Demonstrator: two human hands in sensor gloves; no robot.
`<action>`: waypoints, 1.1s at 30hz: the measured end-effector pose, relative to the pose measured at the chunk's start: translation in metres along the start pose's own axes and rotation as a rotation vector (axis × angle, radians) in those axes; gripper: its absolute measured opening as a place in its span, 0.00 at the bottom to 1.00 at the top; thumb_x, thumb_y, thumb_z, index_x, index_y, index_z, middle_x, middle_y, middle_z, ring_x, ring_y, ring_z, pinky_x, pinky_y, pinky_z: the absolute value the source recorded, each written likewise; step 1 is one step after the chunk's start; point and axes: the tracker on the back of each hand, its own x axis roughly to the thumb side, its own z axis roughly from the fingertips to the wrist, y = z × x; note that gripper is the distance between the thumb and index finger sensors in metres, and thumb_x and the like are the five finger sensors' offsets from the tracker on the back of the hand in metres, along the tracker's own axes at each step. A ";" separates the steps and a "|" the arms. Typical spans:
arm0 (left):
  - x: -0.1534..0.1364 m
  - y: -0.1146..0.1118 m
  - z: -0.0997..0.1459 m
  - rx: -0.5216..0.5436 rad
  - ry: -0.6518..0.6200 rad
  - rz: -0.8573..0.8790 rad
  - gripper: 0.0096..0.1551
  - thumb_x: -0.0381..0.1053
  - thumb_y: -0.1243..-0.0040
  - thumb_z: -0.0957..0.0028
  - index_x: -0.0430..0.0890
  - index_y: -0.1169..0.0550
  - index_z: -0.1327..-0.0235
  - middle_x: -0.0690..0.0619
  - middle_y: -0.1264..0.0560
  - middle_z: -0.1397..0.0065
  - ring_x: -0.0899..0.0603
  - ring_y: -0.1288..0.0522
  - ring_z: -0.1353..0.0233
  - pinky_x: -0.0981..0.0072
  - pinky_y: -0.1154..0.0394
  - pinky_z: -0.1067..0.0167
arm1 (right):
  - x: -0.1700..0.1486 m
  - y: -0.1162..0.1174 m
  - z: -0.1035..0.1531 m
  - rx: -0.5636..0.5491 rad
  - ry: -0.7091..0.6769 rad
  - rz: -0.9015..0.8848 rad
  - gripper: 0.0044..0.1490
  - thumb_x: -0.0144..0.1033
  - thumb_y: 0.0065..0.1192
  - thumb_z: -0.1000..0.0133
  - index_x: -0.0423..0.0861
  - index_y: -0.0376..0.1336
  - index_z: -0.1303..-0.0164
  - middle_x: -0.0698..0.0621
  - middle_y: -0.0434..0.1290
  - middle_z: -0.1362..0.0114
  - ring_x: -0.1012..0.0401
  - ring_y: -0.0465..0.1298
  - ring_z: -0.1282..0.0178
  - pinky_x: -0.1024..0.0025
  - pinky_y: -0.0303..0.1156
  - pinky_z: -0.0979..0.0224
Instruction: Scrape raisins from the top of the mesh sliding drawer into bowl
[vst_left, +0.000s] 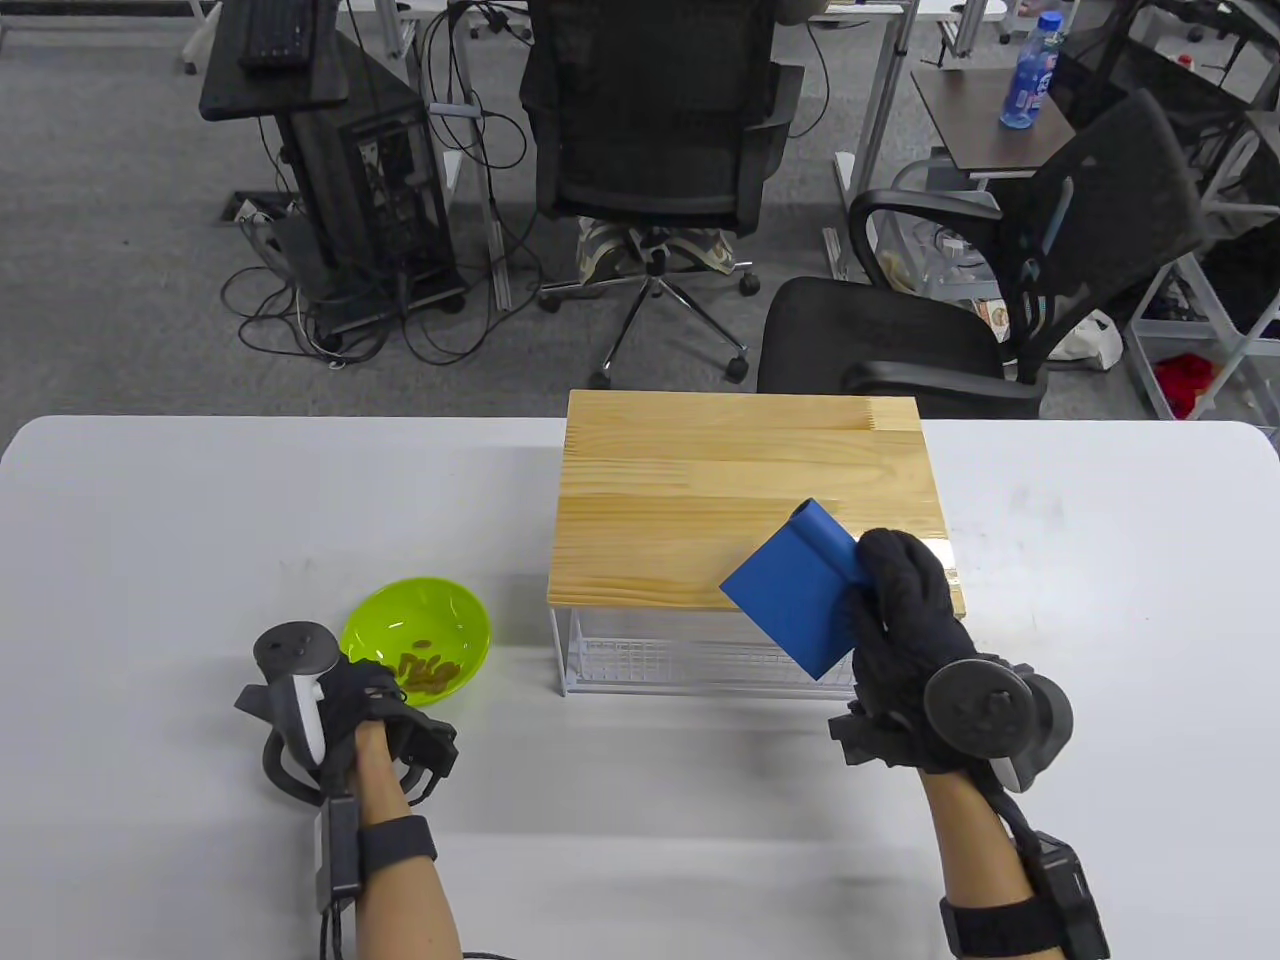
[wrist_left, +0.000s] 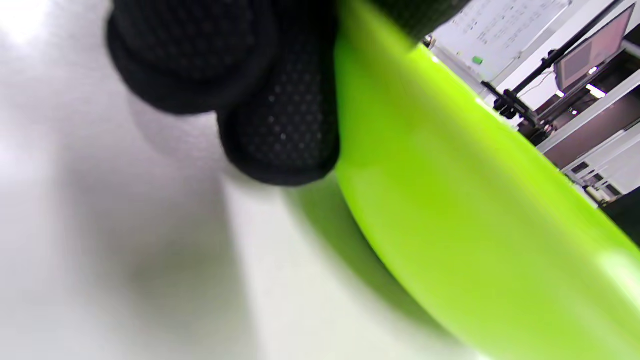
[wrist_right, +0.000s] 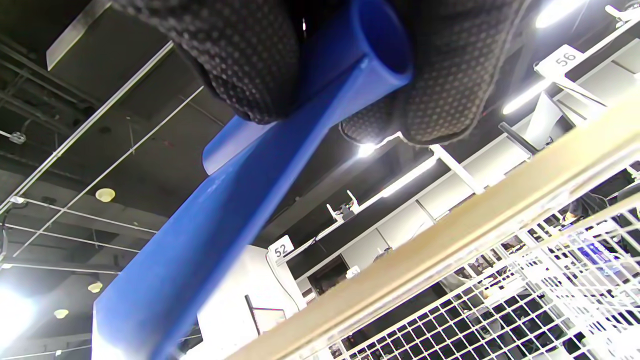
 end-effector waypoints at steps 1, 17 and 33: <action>0.002 0.003 0.004 0.014 -0.021 -0.015 0.35 0.48 0.40 0.42 0.41 0.33 0.21 0.40 0.20 0.32 0.46 0.09 0.59 0.64 0.12 0.62 | 0.001 0.000 0.000 0.005 0.000 -0.003 0.36 0.26 0.65 0.42 0.40 0.56 0.23 0.38 0.60 0.22 0.38 0.73 0.31 0.42 0.74 0.34; 0.124 0.001 0.239 0.161 -1.080 -0.296 0.49 0.76 0.60 0.44 0.56 0.47 0.11 0.45 0.43 0.09 0.32 0.38 0.12 0.34 0.41 0.21 | -0.009 -0.067 -0.007 -0.220 0.045 -0.035 0.36 0.27 0.65 0.41 0.40 0.56 0.23 0.38 0.60 0.22 0.39 0.73 0.30 0.43 0.73 0.32; 0.074 -0.146 0.305 -0.022 -1.581 -0.869 0.48 0.76 0.65 0.48 0.62 0.51 0.13 0.53 0.49 0.07 0.37 0.46 0.07 0.34 0.45 0.18 | -0.174 -0.088 0.026 -0.133 0.762 0.331 0.35 0.24 0.66 0.42 0.37 0.57 0.24 0.34 0.60 0.24 0.36 0.73 0.33 0.41 0.73 0.36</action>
